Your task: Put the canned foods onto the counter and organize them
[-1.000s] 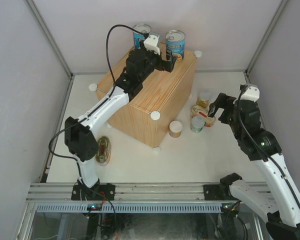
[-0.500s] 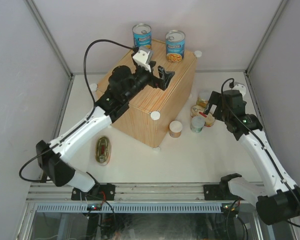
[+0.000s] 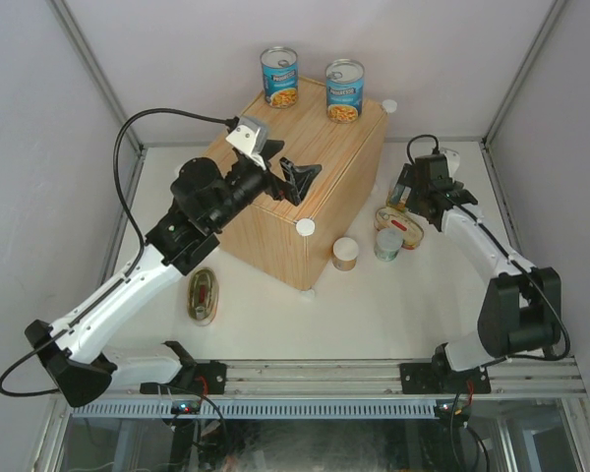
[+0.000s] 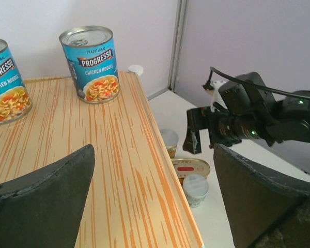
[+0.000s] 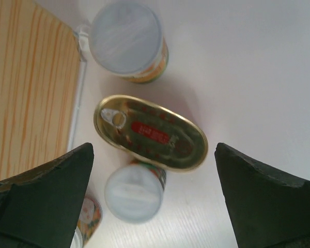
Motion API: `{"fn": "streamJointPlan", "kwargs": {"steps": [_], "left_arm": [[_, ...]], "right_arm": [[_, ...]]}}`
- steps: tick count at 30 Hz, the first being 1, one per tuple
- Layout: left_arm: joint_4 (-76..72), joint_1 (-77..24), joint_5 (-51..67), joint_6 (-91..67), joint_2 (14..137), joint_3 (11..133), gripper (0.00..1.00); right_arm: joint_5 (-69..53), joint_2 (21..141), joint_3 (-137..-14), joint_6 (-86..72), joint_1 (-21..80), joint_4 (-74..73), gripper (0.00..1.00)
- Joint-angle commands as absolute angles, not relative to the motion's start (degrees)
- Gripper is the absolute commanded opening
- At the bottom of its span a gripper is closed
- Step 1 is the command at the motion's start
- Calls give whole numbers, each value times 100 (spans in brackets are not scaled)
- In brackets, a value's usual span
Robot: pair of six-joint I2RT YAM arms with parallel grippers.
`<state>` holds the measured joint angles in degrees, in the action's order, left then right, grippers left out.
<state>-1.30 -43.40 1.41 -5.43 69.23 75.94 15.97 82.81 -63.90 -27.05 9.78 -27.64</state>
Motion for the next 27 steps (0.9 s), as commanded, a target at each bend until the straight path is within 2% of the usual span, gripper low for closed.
{"fn": "streamJointPlan", "kwargs": {"steps": [1, 12, 27], "left_arm": [[-122, -4368, 2, -389, 6694, 7489, 99], [-468, -4368, -239, -439, 6671, 7321, 99], [-527, -4359, -256, -386, 6762, 7388, 99]], "right_arm": [[1643, 8669, -7007, -2659, 989, -2060, 100], [1436, 9819, -7609, -2338, 879, -1909, 100], [1336, 10556, -8243, -2142, 643, -2065, 100]]}}
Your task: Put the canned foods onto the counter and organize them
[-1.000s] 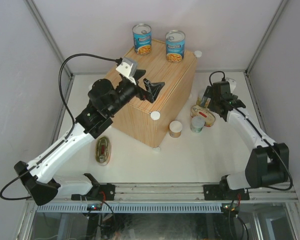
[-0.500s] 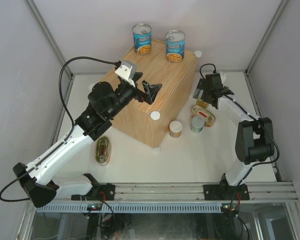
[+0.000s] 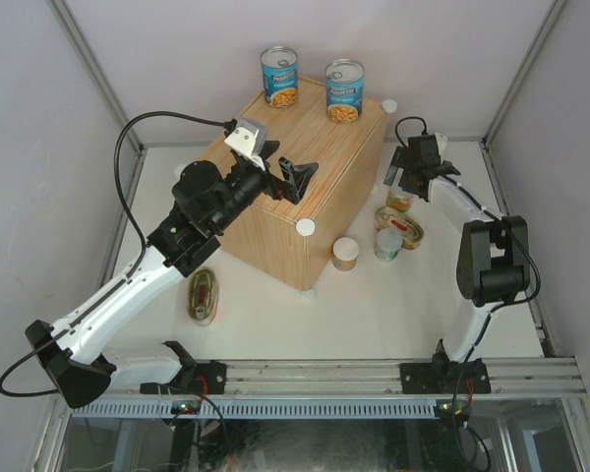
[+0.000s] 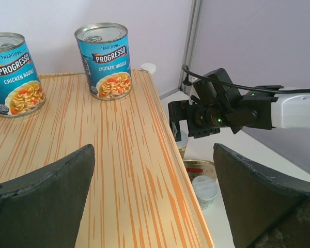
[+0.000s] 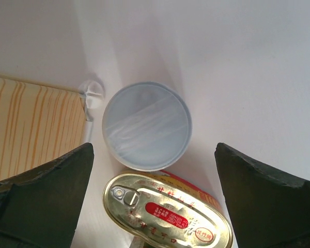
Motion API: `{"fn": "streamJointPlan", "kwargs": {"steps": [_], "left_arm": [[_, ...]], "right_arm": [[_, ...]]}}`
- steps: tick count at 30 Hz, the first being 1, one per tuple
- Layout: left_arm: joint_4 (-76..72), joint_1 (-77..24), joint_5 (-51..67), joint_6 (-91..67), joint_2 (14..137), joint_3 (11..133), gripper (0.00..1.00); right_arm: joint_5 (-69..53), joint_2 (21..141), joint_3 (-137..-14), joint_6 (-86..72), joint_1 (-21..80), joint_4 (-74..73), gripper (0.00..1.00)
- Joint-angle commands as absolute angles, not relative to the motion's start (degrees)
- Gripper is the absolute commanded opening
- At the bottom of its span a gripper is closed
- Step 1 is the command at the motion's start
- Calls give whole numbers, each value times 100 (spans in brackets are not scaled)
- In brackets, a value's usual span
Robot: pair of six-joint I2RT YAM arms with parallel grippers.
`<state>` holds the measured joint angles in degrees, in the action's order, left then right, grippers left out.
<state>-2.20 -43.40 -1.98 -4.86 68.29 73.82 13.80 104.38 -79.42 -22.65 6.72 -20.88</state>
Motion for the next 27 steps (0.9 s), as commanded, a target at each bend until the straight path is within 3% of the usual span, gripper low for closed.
{"fn": "streamJointPlan", "kwargs": {"steps": [1, 14, 19, 24, 27], "left_arm": [[-527, -4359, -253, -394, 6760, 7385, 99], [-501, -4290, -307, -372, 6659, 7182, 99], [-483, -4246, -333, -369, 6586, 7097, 99], [-466, -4206, -375, -391, 6469, 6998, 99], [-432, -4201, -394, -387, 6434, 7004, 99]], "right_arm": [[1302, 10616, -8270, -2162, 646, -2065, 100], [1326, 11271, -8781, -2136, 629, -2205, 100], [1315, 11440, -8933, -2127, 629, -2239, 96], [1283, 11432, -8894, -2170, 628, -2301, 79], [1310, 11385, -8869, -2181, 624, -2320, 56]]}}
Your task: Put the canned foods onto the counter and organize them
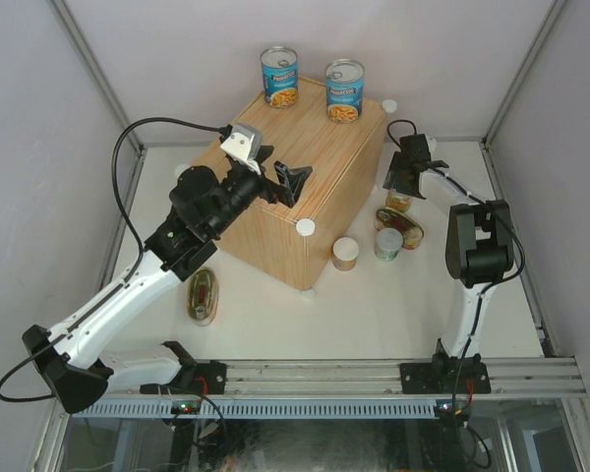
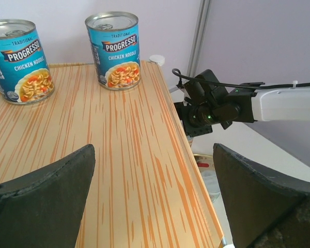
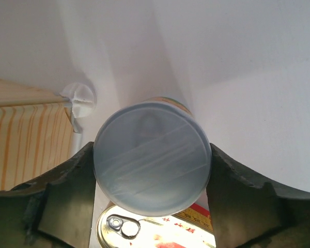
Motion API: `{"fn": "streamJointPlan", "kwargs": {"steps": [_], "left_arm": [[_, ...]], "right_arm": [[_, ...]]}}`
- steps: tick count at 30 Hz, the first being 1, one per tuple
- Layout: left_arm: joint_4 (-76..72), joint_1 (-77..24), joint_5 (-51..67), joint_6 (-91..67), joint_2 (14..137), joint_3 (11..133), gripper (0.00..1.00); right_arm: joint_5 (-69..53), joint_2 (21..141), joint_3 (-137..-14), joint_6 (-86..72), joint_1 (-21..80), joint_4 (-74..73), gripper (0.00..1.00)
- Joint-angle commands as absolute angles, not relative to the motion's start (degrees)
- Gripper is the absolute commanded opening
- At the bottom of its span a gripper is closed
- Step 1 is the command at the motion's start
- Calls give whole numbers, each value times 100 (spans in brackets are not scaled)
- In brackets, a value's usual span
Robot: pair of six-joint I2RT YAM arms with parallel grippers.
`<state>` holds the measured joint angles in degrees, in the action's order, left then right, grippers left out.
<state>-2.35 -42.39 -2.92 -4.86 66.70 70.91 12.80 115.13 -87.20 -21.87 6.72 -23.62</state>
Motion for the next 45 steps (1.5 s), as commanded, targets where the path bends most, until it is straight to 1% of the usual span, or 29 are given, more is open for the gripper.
{"fn": "streamJointPlan", "kwargs": {"steps": [1, 2, 3, 5, 8, 23, 36, 45], "left_arm": [[-426, -4200, -400, -387, 6413, 7011, 99], [-410, -4199, -403, -387, 6411, 7014, 99], [-398, -4200, -402, -387, 6400, 7021, 99], [-383, -4200, -404, -391, 6375, 7027, 99], [-345, -4201, -441, -393, 6316, 7048, 98], [-181, -4201, -746, -413, 5788, 6796, 98], [259, -4201, -1087, -456, 5107, 6535, 98], [626, -4201, -1382, -589, 4513, 6285, 98]], "right_arm": [[1324, 11357, -8868, -2182, 625, -2315, 47], [1346, 11323, -8868, -2177, 627, -2322, 38], [1370, 11283, -8868, -2179, 634, -2334, 34], [1408, 11179, -8855, -2180, 633, -2351, 32], [1426, 11006, -8821, -2206, 642, -2354, 26], [1376, 10174, -8723, -2213, 634, -2411, 17], [1408, 9106, -8280, -2296, 757, -2575, 15], [1547, 8223, -8242, -2339, 1123, -2936, 12]]}}
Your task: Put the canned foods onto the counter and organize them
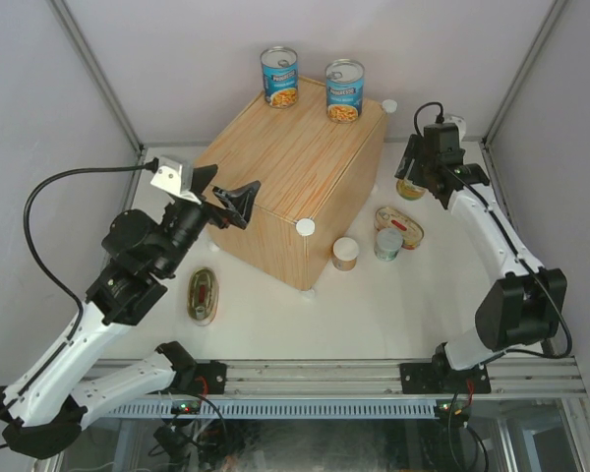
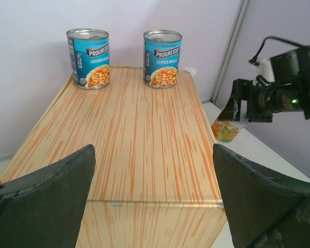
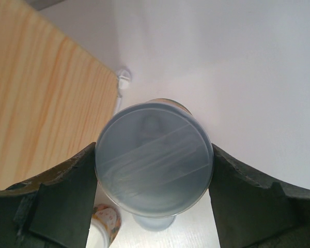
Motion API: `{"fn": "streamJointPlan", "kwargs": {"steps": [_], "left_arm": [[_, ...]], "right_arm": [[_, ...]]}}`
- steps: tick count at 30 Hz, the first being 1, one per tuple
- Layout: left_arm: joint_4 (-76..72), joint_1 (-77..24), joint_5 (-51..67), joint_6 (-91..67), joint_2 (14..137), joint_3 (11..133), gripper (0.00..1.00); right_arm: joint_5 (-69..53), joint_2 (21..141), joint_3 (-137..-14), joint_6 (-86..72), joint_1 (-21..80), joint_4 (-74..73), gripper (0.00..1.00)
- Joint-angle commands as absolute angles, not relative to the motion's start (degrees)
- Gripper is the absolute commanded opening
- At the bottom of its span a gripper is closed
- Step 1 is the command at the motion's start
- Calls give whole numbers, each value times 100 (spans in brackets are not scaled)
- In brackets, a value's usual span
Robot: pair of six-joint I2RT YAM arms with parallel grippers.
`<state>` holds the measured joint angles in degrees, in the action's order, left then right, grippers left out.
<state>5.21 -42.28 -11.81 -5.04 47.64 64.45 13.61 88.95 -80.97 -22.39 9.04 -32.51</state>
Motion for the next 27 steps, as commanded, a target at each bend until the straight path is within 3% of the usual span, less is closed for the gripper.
{"fn": "streamJointPlan", "kwargs": {"steps": [1, 15, 27], "left_arm": [[646, -4201, -1406, -604, 4461, 6249, 98], [847, -4204, -1441, -822, 4169, 6078, 97], [840, -4201, -1505, -885, 4333, 6091, 98]], "right_arm": [[1573, 8124, -8250, -2335, 1178, -2992, 12], [2038, 7069, -9032, -2175, 2199, -4000, 11], [2214, 7288, -10521, -2030, 3238, -4542, 10]]}}
